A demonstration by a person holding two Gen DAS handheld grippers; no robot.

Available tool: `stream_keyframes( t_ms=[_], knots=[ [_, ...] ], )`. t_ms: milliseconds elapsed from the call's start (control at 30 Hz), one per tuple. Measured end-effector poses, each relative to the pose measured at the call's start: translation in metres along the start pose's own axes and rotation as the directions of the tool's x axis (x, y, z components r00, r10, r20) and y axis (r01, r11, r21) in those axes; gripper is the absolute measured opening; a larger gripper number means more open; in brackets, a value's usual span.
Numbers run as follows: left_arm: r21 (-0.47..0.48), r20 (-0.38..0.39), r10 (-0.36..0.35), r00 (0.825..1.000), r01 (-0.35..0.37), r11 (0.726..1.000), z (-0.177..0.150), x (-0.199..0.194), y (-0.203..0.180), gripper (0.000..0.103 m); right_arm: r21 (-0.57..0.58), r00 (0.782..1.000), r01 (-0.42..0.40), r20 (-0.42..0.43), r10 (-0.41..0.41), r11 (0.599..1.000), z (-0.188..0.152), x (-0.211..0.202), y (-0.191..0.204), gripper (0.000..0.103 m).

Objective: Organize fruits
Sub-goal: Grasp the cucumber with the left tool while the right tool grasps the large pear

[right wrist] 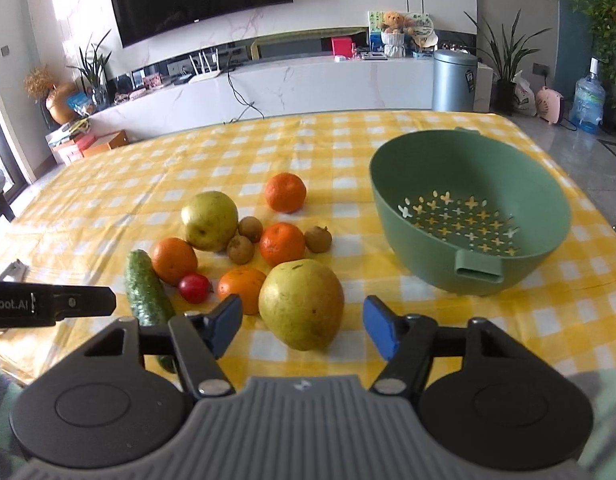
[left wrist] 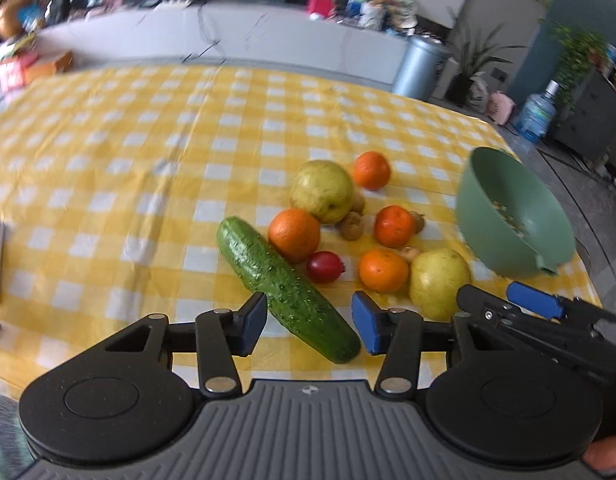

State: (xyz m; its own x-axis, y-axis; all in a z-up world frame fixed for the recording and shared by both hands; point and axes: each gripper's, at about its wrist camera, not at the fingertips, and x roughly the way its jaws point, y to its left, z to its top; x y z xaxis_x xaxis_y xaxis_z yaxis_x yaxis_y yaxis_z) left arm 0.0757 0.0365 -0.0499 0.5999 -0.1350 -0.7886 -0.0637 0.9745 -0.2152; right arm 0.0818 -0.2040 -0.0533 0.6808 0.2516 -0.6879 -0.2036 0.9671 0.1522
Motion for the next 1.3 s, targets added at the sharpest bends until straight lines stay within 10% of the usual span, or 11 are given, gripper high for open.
stream_keyframes(
  t_ms=[467,1300],
  knots=[
    [-0.181,-0.041,0.059,0.997,-0.066,0.981,0.008,0.051,0.02,0.062,0.112,0.998,-0.041,-0.049,0.047,0.993,0.004,0.046,-0.017,0.063],
    [-0.149,-0.001,0.059,0.998,-0.059,0.987,0.003,0.073,0.022,0.062,0.146,0.991,-0.084,-0.095,0.099,0.986,-0.001,0.066,-0.018,0.062]
  ],
)
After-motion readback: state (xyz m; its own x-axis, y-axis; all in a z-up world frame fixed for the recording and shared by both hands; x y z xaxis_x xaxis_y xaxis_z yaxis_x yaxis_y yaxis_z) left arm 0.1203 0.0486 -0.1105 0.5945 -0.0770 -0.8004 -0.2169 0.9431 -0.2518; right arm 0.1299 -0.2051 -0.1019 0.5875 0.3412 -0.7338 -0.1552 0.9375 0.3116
